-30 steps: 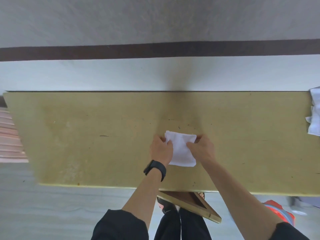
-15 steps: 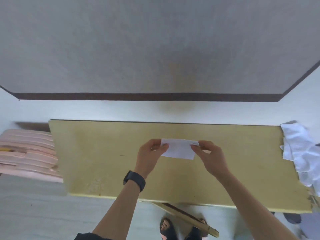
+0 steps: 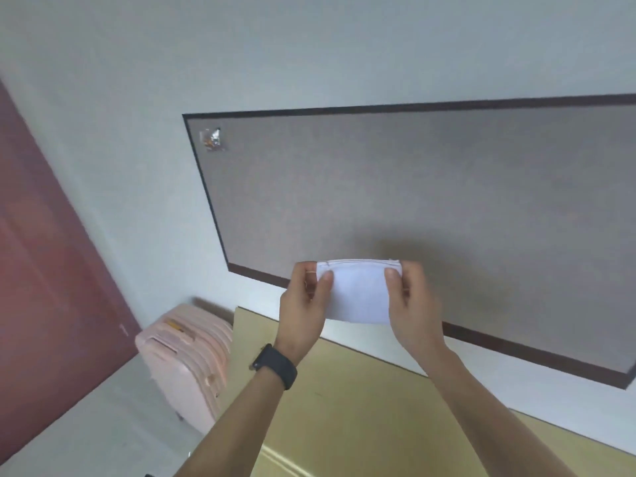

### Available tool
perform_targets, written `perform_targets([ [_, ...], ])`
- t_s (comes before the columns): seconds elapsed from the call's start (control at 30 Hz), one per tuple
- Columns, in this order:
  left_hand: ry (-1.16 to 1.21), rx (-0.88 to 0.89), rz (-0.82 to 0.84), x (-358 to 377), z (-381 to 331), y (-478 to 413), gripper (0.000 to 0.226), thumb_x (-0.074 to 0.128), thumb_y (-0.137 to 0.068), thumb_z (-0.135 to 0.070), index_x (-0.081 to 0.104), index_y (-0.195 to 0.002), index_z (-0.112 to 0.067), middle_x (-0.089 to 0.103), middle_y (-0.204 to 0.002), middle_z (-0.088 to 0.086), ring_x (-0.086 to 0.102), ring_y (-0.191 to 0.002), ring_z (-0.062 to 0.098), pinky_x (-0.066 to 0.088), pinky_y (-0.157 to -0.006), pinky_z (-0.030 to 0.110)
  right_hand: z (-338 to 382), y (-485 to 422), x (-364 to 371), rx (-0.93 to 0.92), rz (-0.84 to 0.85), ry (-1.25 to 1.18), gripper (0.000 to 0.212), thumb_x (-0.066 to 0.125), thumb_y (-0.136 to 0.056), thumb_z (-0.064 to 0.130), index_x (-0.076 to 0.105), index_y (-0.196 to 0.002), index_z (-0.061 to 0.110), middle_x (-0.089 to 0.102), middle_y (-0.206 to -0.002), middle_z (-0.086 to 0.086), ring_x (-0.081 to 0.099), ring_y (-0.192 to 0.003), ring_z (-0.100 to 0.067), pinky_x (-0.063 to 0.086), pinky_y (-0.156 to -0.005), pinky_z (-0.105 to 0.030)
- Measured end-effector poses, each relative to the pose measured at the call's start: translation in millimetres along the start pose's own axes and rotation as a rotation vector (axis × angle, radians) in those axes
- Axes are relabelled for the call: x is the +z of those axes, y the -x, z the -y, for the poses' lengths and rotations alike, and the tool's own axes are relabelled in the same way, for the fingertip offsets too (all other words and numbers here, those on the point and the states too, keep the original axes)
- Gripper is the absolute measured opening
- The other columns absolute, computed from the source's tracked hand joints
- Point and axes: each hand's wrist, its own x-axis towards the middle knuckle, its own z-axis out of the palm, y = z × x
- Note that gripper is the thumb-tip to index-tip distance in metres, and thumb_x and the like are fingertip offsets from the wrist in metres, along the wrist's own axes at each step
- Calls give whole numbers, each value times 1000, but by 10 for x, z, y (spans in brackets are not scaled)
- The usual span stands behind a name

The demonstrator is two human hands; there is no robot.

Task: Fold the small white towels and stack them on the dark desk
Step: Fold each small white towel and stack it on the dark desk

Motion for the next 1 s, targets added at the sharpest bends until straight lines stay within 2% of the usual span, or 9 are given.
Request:
perform_targets([
  [0.07, -57, 21, -93, -235, -135, 216, 12, 51, -101, -39, 50, -102, -27, 52, -69, -17, 47, -63, 1, 41, -58, 18, 215, 140, 132, -47, 26, -25, 13, 42, -102, 39, 46, -97, 28, 48, -67, 10, 48, -62, -14, 37, -57, -32],
  [0.2, -154, -50, -272, -766, -168, 835, 9, 47, -102, -42, 45, -95, -36, 48, -56, -17, 42, -51, 3, 34, -50, 20, 559, 693, 449, -78, 156, -99, 12, 43, -102, 38, 45, -96, 28, 50, -65, 11, 51, -63, -11, 37, -57, -31],
  [0.3, -225, -147, -391, -1209, -71, 1461, 11, 48, -101, -41, 48, -97, -32, 50, -63, -13, 46, -51, 2, 33, -50, 16, 733, 1277, 700, -64, 314, -167, 17, 44, -102, 38, 44, -89, 27, 48, -61, 11, 47, -56, -8, 35, -54, -26],
  [0.4, -198, -295, -521, -1672, -20, 2202, 19, 49, -101, -42, 54, -102, -24, 57, -71, -7, 50, -51, 1, 37, -46, 12, 971, 1964, 961, -38, 493, -240, 18, 47, -101, 39, 47, -89, 26, 54, -67, 12, 53, -62, -4, 36, -55, -19],
  [0.5, -178, -403, -712, -2152, 17, 2941, 21, 51, -100, -45, 57, -100, -25, 64, -89, -9, 55, -61, -5, 42, -54, 9, 1300, 2669, 1201, -30, 667, -309, 12, 51, -100, 38, 50, -93, 28, 61, -77, 12, 57, -73, 1, 36, -58, -14],
  [0.57, -186, -453, -825, -2480, 48, 3426, 19, 52, -99, -43, 57, -100, -24, 64, -93, -8, 55, -66, -8, 42, -57, 7, 1544, 3142, 1341, -40, 775, -349, 10, 54, -99, 39, 51, -94, 30, 62, -79, 10, 57, -70, -2, 36, -57, -15],
  [0.67, -230, -514, -968, -2959, 38, 4152, 15, 54, -99, -38, 56, -96, -24, 62, -89, -7, 55, -68, -8, 40, -58, 7, 1917, 3848, 1509, -46, 934, -411, 13, 54, -99, 38, 54, -97, 25, 61, -77, 7, 54, -63, -4, 39, -56, -13],
  [0.8, -238, -572, -1149, -3611, -55, 5117, 10, 56, -97, -43, 56, -92, -34, 61, -83, -10, 56, -64, -3, 41, -53, 11, 2474, 4844, 1702, -73, 1121, -469, 15, 54, -99, 38, 54, -96, 24, 61, -76, 5, 54, -62, -6, 40, -56, -15],
  [1.0, -279, -643, -1378, -4725, -227, 6435, 13, 56, -96, -47, 58, -95, -35, 64, -86, -8, 58, -67, 3, 43, -55, 15, 3458, 6333, 2109, -139, 1332, -526, 13, 54, -98, 40, 53, -94, 27, 62, -79, 6, 57, -67, -5, 40, -57, -13],
])
